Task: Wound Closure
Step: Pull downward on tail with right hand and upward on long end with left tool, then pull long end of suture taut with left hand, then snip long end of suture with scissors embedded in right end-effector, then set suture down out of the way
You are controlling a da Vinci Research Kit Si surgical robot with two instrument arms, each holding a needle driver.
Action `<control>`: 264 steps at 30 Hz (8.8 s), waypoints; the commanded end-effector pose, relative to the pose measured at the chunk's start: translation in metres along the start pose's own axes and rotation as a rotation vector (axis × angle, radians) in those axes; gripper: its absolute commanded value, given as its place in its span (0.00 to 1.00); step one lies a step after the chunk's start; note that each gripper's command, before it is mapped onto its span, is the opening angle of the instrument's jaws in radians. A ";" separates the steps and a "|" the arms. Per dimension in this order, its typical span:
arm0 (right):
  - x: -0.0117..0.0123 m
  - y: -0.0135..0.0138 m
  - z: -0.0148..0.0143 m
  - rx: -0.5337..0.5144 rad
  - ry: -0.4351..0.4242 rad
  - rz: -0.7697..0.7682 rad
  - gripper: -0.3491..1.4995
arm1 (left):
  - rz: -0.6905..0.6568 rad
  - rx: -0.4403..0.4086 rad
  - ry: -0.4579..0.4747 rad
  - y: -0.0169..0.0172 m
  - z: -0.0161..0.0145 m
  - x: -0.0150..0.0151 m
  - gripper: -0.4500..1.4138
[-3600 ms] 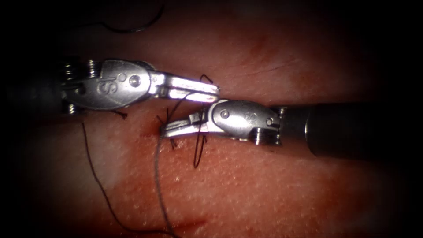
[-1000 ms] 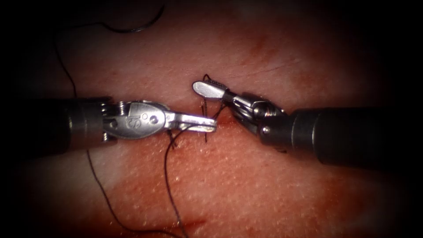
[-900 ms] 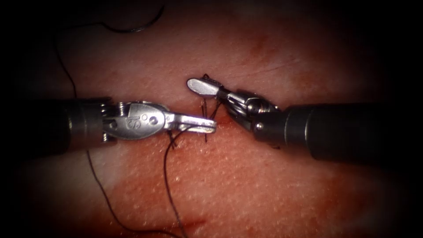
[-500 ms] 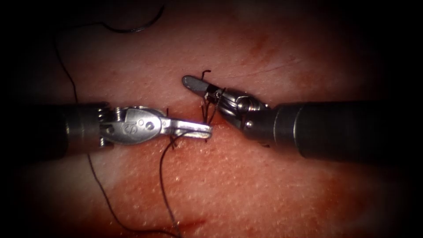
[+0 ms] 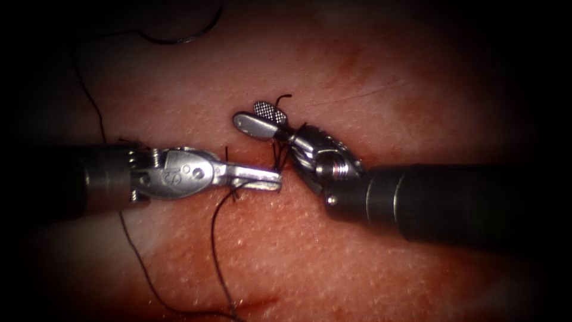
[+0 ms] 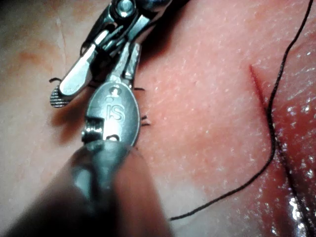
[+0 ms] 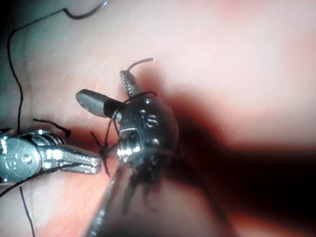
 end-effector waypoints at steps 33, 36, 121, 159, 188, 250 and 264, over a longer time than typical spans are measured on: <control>0.0005 -0.0004 -0.0025 -0.123 0.037 0.028 0.00 | -0.016 0.007 -0.011 -0.0006 -0.0009 0.0006 0.00; 0.0004 -0.0005 -0.0028 -0.118 0.033 -0.043 0.00 | -0.022 0.012 -0.018 -0.0011 -0.0013 0.0009 0.00; -0.0076 -0.0021 -0.0105 0.313 -0.163 -1.006 0.86 | -0.150 0.279 -0.170 -0.0229 -0.0084 -0.0134 0.00; 0.0021 -0.0025 -0.0065 0.062 -0.346 -0.951 0.94 | -0.090 0.163 0.001 -0.0117 -0.0050 0.0162 0.00; -0.0025 -0.0035 0.0006 0.088 -0.346 -0.921 0.93 | -0.076 0.144 -0.003 -0.0111 -0.0047 0.0182 0.00; 0.0231 0.0004 -0.0150 -0.038 -0.315 -1.499 0.98 | -0.200 -0.039 -0.044 0.0074 0.0194 0.0067 0.96; 0.0158 -0.0024 -0.0152 0.073 -0.360 -1.399 0.99 | -0.275 0.229 -0.351 0.0062 0.0096 0.0118 0.41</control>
